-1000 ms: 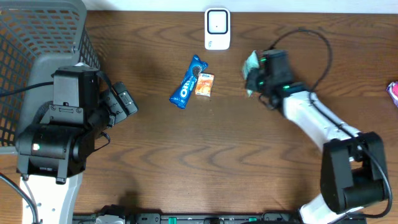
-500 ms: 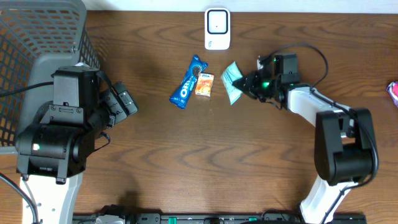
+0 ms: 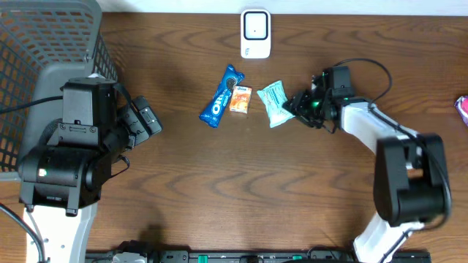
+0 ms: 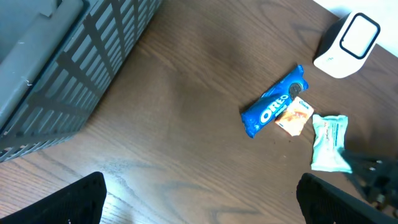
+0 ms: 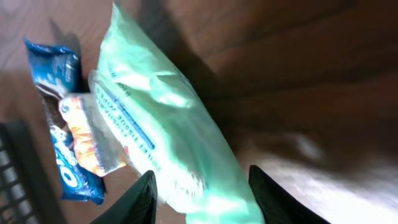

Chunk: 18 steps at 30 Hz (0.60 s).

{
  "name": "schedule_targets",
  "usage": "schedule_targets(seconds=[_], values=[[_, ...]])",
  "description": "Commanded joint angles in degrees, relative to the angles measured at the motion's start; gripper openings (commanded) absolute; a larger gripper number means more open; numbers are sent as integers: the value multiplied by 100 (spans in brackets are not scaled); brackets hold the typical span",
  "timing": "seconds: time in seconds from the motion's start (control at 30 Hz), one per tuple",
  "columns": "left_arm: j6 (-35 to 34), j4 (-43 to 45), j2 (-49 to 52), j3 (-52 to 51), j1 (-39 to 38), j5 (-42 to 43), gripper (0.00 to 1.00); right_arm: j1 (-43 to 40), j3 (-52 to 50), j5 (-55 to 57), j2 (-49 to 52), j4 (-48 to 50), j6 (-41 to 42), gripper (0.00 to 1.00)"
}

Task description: Scan the item barcode

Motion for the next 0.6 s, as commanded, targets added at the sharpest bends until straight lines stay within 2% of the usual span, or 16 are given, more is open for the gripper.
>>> schedule_targets(seconds=[0.0,0.17,0.33,0.57], values=[[13,-15,15,42,26,-72,98,262,11,1126,-761,-177,-350,42],[13,-15,15,42,26,-72,98,911,11,2546,-1392,-66,-826,37],[13,-15,15,42,26,-70,98,1572,11,3779,-1298,557,-1213,28],[15,-15,15,42,26,-72,98,1670,11,3672,-153,1294,-1292,25]])
